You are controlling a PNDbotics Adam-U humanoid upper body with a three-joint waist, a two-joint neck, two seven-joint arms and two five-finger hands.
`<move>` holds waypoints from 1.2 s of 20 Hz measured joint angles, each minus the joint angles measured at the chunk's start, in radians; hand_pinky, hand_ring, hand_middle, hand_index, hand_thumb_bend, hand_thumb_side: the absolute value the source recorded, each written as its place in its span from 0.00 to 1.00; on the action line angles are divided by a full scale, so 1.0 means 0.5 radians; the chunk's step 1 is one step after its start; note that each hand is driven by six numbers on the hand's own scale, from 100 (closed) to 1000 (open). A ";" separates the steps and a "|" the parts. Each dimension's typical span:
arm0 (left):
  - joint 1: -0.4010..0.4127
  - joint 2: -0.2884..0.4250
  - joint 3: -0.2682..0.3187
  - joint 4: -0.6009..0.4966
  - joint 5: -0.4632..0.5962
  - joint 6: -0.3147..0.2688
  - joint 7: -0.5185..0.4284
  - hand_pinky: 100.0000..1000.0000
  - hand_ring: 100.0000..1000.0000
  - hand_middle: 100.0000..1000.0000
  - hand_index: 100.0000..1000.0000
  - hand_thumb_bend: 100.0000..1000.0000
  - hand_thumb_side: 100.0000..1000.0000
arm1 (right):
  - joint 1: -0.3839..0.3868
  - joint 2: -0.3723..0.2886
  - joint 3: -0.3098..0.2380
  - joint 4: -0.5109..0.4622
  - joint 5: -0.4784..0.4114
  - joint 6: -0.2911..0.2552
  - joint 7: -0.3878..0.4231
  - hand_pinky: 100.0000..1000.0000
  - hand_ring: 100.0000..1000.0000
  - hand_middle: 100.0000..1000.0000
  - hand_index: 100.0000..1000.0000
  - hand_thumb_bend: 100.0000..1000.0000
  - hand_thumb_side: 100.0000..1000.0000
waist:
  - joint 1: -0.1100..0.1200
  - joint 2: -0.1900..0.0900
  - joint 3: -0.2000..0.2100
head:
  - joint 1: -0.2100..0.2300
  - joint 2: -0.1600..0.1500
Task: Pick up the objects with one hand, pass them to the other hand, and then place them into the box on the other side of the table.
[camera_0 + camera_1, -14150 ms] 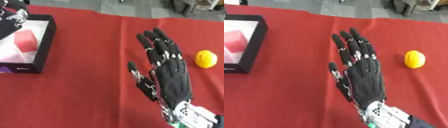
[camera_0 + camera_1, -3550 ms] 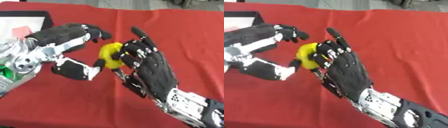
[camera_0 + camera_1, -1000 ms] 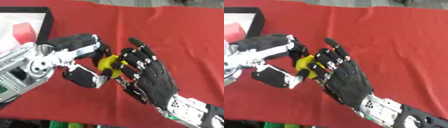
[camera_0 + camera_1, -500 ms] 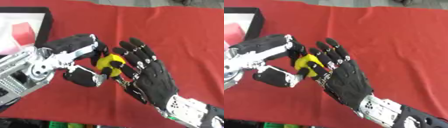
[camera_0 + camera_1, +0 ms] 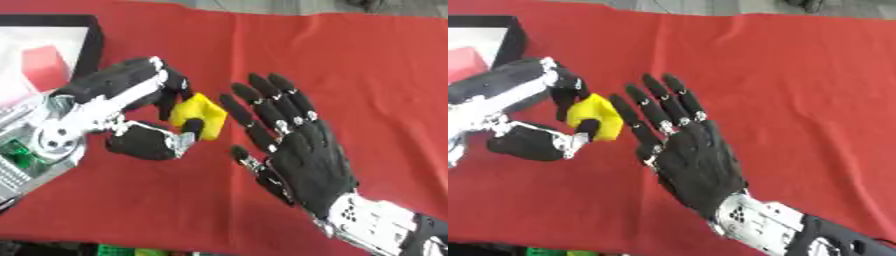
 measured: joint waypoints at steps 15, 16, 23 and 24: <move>0.398 0.336 0.528 0.000 0.186 -0.004 0.583 0.60 0.43 0.23 0.24 0.00 0.19 | 0.041 -0.007 -0.016 0.000 0.014 0.018 -0.086 0.85 0.84 0.78 0.89 0.50 0.00 | -0.025 0.011 -0.001 | 0.126 -0.040; 0.419 0.350 0.564 0.000 0.208 0.006 0.624 0.59 0.43 0.23 0.24 0.00 0.20 | 0.046 -0.011 -0.019 0.000 0.012 0.016 -0.092 0.85 0.84 0.78 0.89 0.49 0.00 | -0.025 0.011 -0.001 | 0.142 -0.047; 0.522 0.391 0.765 0.001 0.314 0.141 0.888 0.59 0.44 0.24 0.25 0.00 0.22 | 0.063 -0.019 -0.037 0.000 -0.014 0.019 -0.124 0.84 0.84 0.78 0.88 0.47 0.00 | -0.035 0.011 -0.005 | 0.223 -0.093; 0.527 0.391 0.785 0.006 0.317 0.169 0.919 0.59 0.44 0.24 0.25 0.00 0.22 | 0.064 -0.019 -0.037 0.000 -0.019 0.018 -0.130 0.84 0.83 0.78 0.88 0.47 0.00 | -0.038 0.013 -0.007 | 0.230 -0.101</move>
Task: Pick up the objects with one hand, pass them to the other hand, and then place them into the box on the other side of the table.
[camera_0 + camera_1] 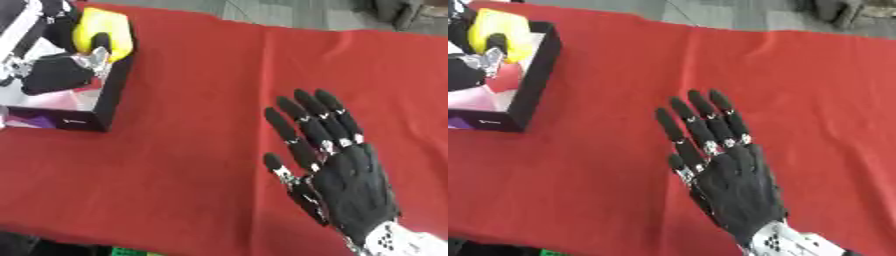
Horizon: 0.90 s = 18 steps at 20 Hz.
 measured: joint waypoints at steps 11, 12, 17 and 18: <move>-0.006 -0.043 0.064 0.391 -0.076 0.007 0.198 0.62 0.47 0.32 0.30 0.00 0.21 | 0.006 0.000 -0.014 0.000 -0.010 0.007 -0.040 0.85 0.83 0.77 0.88 0.47 0.00 | -0.020 0.015 -0.026 | 0.099 -0.030; -0.007 -0.050 0.067 0.431 -0.094 -0.002 0.207 0.62 0.47 0.33 0.31 0.00 0.21 | 0.006 0.000 -0.015 0.000 -0.010 0.007 -0.041 0.85 0.83 0.77 0.88 0.46 0.00 | -0.022 0.016 -0.028 | 0.104 -0.034; -0.015 -0.094 0.078 0.606 -0.186 -0.027 0.224 0.65 0.51 0.40 0.41 0.00 0.19 | 0.015 0.000 -0.015 0.000 -0.010 0.013 -0.049 0.84 0.83 0.77 0.88 0.46 0.00 | -0.032 0.017 -0.032 | 0.132 -0.042; -0.020 -0.100 0.079 0.637 -0.204 -0.030 0.221 0.66 0.53 0.42 0.43 0.00 0.19 | 0.016 0.000 -0.015 0.000 -0.011 0.014 -0.050 0.84 0.83 0.77 0.88 0.46 0.00 | -0.033 0.017 -0.033 | 0.134 -0.043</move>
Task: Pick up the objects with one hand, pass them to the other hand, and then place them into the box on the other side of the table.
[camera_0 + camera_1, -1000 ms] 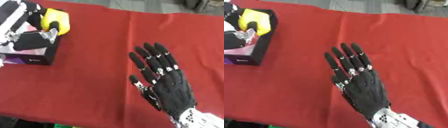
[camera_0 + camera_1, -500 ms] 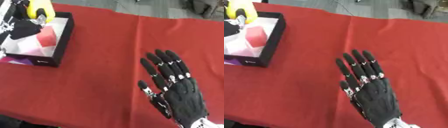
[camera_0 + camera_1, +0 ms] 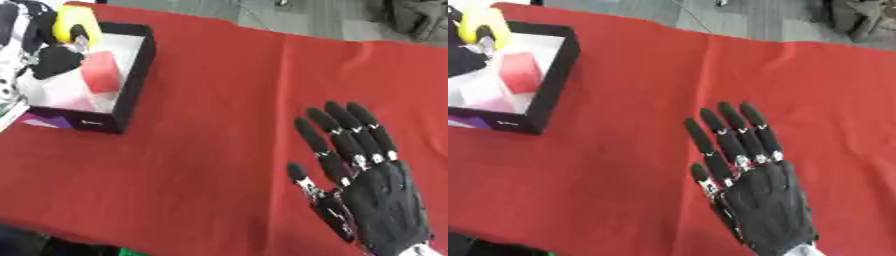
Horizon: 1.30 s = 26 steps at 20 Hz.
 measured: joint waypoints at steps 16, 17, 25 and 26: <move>-0.021 -0.048 0.004 0.204 -0.381 0.081 -0.405 0.92 0.86 0.83 0.87 0.00 0.30 | 0.019 0.001 0.001 0.000 -0.027 -0.021 -0.010 0.84 0.83 0.77 0.87 0.47 0.00 | -0.008 0.000 -0.016 | 0.016 -0.013; -0.021 -0.051 0.004 0.209 -0.417 0.086 -0.448 0.92 0.86 0.83 0.87 0.00 0.28 | 0.019 0.001 0.001 0.000 -0.030 -0.026 -0.013 0.84 0.83 0.77 0.87 0.47 0.00 | -0.008 0.000 -0.017 | 0.015 -0.013; -0.030 -0.081 0.031 0.189 -0.528 0.126 -0.545 0.81 0.78 0.76 0.79 0.00 0.19 | 0.036 0.002 -0.010 0.000 -0.043 -0.035 -0.024 0.83 0.83 0.77 0.87 0.45 0.00 | -0.007 0.000 -0.019 | 0.012 -0.008; -0.036 -0.090 0.048 0.158 -0.488 0.121 -0.520 0.79 0.76 0.74 0.77 0.00 0.23 | 0.038 0.002 -0.012 0.000 -0.044 -0.031 -0.029 0.83 0.83 0.77 0.87 0.44 0.00 | -0.007 0.000 -0.018 | 0.006 -0.003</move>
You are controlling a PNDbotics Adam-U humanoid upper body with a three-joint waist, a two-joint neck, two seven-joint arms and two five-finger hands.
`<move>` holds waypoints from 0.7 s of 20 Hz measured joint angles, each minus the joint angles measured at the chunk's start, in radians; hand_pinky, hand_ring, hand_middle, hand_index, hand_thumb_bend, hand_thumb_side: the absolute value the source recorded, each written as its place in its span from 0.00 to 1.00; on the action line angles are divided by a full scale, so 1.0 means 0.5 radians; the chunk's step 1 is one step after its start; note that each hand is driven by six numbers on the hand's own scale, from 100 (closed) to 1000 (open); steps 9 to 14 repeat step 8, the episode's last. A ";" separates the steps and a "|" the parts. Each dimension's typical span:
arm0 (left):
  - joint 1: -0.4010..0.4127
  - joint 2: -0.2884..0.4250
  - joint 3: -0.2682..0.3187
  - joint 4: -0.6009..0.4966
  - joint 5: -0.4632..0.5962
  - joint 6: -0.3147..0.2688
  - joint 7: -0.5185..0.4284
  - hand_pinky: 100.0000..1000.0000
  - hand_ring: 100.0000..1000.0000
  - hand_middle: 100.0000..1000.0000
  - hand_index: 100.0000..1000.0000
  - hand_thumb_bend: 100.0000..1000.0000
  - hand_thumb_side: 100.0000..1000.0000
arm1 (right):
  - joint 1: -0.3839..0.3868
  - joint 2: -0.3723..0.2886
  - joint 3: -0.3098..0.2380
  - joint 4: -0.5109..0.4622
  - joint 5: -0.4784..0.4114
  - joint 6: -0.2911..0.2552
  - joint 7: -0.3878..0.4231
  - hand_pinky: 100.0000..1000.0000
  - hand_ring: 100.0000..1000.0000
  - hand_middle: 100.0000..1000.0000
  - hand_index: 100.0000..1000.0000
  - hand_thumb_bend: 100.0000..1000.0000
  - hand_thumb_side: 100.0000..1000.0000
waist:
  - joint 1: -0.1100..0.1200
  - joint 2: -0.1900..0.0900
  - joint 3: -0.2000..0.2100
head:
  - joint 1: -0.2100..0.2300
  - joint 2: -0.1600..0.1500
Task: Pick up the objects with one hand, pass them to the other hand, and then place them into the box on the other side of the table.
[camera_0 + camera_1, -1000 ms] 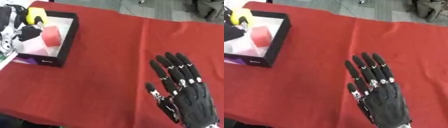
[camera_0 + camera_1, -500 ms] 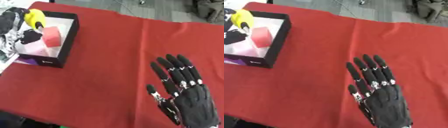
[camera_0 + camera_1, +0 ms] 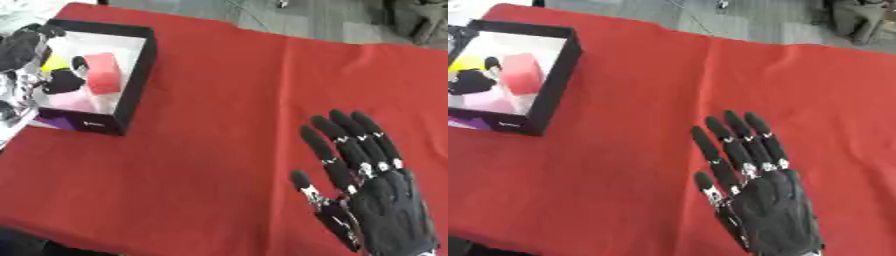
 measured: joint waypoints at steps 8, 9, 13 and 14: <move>0.142 -0.018 0.069 -0.658 0.856 -0.275 0.264 0.72 0.75 0.79 0.80 0.00 0.65 | 0.037 0.000 -0.131 0.000 -0.135 0.040 -0.122 0.72 0.85 0.76 0.85 0.26 0.00 | -0.012 -0.003 0.006 | -0.099 0.024; 0.142 -0.018 0.069 -0.658 0.856 -0.275 0.264 0.72 0.75 0.79 0.80 0.00 0.65 | 0.037 0.000 -0.131 0.000 -0.135 0.040 -0.122 0.72 0.85 0.76 0.85 0.26 0.00 | -0.012 -0.003 0.006 | -0.099 0.024; 0.142 -0.018 0.069 -0.658 0.856 -0.275 0.264 0.72 0.75 0.79 0.80 0.00 0.65 | 0.037 0.000 -0.131 0.000 -0.135 0.040 -0.122 0.72 0.85 0.76 0.85 0.26 0.00 | -0.012 -0.003 0.006 | -0.099 0.024; 0.142 -0.018 0.069 -0.658 0.856 -0.275 0.264 0.72 0.75 0.79 0.80 0.00 0.65 | 0.037 0.000 -0.131 0.000 -0.135 0.040 -0.122 0.72 0.85 0.76 0.85 0.26 0.00 | -0.012 -0.003 0.006 | -0.099 0.024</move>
